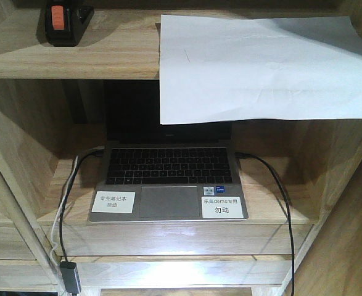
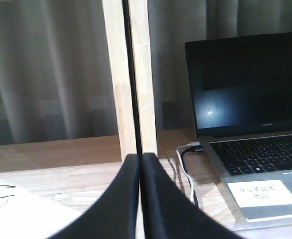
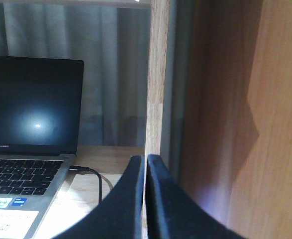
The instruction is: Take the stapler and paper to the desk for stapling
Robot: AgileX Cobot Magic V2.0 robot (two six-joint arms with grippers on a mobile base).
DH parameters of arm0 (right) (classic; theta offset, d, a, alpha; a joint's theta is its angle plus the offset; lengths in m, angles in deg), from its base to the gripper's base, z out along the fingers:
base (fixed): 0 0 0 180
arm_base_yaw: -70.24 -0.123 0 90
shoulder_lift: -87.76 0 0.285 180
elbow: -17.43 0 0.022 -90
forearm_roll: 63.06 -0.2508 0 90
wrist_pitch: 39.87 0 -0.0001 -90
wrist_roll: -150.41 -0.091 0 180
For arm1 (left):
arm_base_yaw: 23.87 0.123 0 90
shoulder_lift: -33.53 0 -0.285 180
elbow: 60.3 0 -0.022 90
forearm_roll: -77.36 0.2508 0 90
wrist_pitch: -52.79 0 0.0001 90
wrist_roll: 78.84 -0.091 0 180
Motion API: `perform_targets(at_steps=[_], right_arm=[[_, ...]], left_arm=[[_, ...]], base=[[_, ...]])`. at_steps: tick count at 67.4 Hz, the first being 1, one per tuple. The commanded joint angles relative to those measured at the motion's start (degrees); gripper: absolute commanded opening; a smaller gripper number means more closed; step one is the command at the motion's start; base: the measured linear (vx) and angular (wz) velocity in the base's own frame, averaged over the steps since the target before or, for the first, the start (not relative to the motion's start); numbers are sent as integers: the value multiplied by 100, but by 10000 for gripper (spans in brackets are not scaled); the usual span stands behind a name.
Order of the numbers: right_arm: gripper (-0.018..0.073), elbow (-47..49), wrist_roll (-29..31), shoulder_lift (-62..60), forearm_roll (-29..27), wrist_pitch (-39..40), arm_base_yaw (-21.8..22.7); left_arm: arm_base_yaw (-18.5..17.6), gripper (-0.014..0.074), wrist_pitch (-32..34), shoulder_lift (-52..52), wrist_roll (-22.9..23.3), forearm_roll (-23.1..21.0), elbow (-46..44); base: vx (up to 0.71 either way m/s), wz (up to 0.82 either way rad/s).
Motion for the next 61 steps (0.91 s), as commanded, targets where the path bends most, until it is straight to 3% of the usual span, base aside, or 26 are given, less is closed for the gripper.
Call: perform_targets(at_steps=[1,61], right_arm=[[-9,-128,59,-53,41,397,19],[-9,-127,59,-53,41,403,19]], left_arm=[[11,-6,430,81,20,-51,84],[11,-6,518,81,-3,-50,78]], base=[[0,0],[0,0]])
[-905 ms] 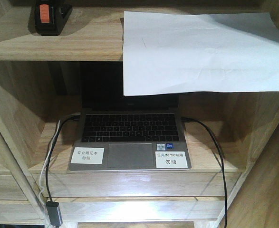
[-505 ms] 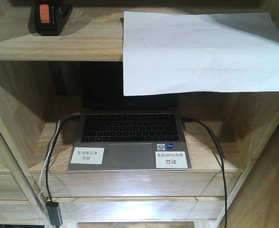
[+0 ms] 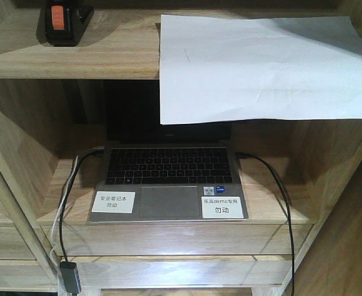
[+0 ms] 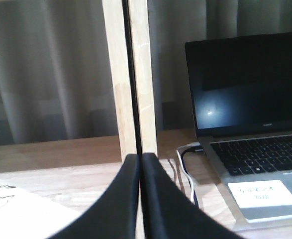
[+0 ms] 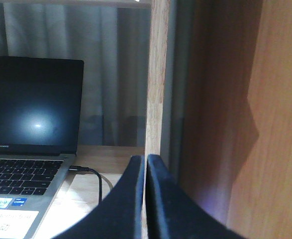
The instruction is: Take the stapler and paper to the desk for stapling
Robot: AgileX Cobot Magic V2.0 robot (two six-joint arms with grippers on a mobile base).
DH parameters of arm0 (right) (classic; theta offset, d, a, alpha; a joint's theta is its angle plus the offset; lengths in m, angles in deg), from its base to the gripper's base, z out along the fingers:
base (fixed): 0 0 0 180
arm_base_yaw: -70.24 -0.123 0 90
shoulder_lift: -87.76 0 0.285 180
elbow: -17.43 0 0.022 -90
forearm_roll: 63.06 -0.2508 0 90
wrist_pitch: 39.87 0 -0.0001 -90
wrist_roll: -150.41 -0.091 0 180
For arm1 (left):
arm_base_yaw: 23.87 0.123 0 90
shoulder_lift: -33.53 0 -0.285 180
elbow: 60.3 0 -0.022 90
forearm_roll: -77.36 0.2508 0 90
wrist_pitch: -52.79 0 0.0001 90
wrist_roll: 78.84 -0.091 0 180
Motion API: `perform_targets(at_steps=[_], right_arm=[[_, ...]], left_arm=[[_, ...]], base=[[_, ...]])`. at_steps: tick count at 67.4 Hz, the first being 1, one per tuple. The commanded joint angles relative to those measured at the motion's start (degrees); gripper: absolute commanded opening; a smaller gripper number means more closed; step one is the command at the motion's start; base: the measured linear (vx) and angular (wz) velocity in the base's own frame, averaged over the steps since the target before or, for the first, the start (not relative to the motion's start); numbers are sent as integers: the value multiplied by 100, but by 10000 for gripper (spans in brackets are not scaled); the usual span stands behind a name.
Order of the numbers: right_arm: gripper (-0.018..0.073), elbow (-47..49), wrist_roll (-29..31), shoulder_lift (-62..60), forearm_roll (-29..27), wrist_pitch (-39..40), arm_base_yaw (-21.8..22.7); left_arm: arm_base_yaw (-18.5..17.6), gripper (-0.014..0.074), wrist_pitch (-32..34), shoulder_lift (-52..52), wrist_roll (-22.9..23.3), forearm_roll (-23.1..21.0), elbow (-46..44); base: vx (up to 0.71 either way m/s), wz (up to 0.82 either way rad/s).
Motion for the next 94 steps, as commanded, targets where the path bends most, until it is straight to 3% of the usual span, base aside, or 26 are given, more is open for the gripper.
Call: perform_targets(at_steps=[1,17,33,43,49,78,94], right_arm=[[-9,-127,59,-53,41,403,19],[-9,-127,59,-53,41,398,19],[-9,-127,59,-53,41,398,19],[-9,-127,59,-53,41,398,19],[-9,-127,59,-58,41,398,19],[-9,-127,59,-58,41,398,19],[-9,-127,59,-58,41,398,19]], left_arm=[[11,-6,481,81,-2,-50,78],[11,-6,681,81,-2,-50,78],[11,-6,2048,81,2,-50,-12],[11,-6,2307,68,2,-50,-392],[11,-6,1998,-22,2,-50,-844],[11,-6,-731,-1596,2,-55,-3638],[11,-6,-1424,-2165,2,-95,-4007]], base=[[0,0],[0,0],[0,0],[0,0],[0,0],[0,0],[0,0]])
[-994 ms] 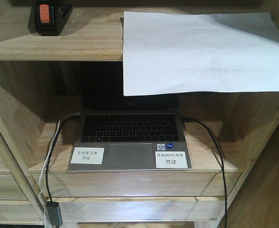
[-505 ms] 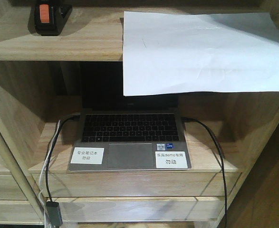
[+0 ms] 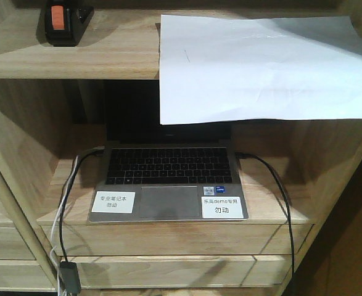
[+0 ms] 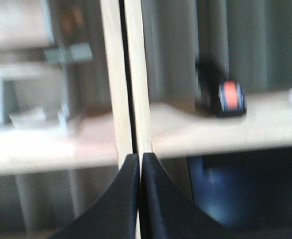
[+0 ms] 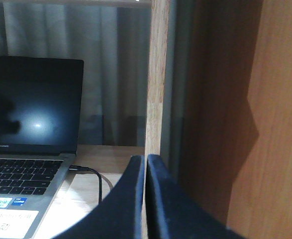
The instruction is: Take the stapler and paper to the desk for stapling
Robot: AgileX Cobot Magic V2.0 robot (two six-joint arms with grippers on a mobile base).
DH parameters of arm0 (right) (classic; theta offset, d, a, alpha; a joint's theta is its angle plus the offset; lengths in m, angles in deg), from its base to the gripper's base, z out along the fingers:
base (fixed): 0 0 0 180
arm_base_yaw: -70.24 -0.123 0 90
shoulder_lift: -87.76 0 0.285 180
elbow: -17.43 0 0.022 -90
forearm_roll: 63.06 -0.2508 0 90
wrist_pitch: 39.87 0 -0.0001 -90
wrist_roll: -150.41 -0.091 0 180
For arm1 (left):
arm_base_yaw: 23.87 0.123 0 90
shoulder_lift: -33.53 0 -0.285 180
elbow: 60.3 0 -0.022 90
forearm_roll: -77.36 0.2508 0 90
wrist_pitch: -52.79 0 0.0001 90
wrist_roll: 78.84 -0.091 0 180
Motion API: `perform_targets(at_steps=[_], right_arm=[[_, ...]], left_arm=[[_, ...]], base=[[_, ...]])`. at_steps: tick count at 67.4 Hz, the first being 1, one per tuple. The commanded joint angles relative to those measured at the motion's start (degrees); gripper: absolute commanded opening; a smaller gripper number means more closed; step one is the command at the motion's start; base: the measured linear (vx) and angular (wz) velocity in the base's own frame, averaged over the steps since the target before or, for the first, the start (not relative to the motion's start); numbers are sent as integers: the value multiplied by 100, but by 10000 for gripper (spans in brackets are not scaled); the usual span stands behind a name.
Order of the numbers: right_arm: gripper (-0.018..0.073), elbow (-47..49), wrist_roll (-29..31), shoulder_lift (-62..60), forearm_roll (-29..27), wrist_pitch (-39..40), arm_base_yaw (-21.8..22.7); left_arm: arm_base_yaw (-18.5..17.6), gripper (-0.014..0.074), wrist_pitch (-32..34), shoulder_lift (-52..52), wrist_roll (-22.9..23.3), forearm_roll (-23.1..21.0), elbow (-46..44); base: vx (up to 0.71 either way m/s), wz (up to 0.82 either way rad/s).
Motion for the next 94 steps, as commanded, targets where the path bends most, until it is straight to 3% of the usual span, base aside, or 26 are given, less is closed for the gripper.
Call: perform_targets(at_steps=[1,30,40,59,67,75,84,94], right_arm=[[-9,-127,59,-58,41,403,19],[-9,-127,59,-58,41,403,19],[-9,-127,59,-58,41,403,19],[-9,-127,59,-58,41,403,19],[-9,-127,59,-58,41,403,19],[-9,-127,59,-58,41,403,19],[-9,-127,59,-58,41,403,19],[-9,-127,59,-58,41,403,24]], left_arm=[[11,-6,142,-215,7,-62,-194],[11,29,247,-243,158,-62,-194],[11,146,419,-243,163,-62,-194],[11,505,501,-243,159,-62,-194],[11,561,495,-243,159,-62,-194],[3,559,515,-243,185,-94,-194],[-296,559,584,-254,160,-213,-194],[-888,559,698,-539,154,-207,-278]], base=[[0,0],[0,0],[0,0],[0,0],[0,0],[0,0],[0,0],[0,0]])
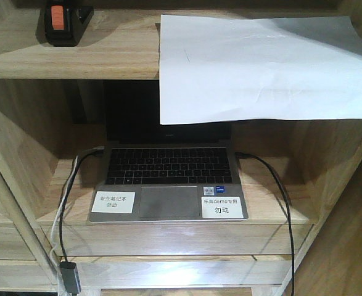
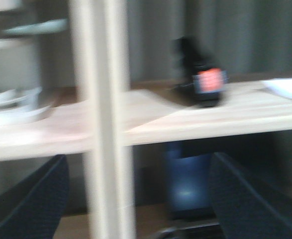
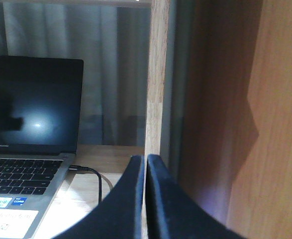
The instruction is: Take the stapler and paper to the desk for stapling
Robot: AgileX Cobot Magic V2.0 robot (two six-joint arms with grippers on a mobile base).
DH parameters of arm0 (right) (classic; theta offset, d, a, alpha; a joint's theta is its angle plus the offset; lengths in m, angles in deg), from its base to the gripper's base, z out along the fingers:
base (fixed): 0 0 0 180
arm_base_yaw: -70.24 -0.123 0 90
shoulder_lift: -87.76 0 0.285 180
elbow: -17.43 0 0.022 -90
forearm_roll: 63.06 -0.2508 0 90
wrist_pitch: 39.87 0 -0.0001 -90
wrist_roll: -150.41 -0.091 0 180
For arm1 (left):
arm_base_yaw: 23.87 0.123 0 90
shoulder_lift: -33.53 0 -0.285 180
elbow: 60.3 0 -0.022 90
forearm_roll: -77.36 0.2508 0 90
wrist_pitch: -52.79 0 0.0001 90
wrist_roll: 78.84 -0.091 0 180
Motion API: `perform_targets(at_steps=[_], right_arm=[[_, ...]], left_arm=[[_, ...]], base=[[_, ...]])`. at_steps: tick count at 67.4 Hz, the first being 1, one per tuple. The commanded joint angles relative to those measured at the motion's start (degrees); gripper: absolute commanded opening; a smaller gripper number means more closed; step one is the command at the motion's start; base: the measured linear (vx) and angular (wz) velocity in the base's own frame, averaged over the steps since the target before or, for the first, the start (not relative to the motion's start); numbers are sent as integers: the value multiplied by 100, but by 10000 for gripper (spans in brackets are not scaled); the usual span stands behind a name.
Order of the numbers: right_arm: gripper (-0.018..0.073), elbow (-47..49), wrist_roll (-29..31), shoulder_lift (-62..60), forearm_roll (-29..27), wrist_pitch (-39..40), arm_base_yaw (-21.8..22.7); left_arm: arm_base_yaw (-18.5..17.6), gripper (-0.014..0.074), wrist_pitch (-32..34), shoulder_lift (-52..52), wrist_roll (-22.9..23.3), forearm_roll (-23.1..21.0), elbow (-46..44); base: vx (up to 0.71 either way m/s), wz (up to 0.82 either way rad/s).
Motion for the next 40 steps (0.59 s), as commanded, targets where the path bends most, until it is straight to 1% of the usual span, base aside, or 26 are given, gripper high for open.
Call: perform_targets(at_steps=[1,9,13,18,23,31,40], right_arm=[[-9,-127,59,-58,41,408,24],[-9,-127,59,-58,41,408,24],[-9,-127,59,-58,41,408,24],[-9,-127,59,-58,41,408,24],[-9,-127,59,-58,41,408,24],[-9,-127,59,-58,41,408,24],[-9,-127,59,-58,41,408,24]], left_arm=[[-407,559,494,-340,40,-80,-249],[-1024,559,459,-784,40,-80,-473],[-1247,559,493,-1053,34,-80,-623],[-1425,559,512,-1460,39,-86,-884],[-1507,559,516,-1929,39,-86,-1184],[-1537,559,501,-2628,39,-86,-1746],[-1554,559,435,-3432,39,-51,-2571]], base=[[0,0],[0,0],[0,0],[0,0],[0,0],[0,0],[0,0]])
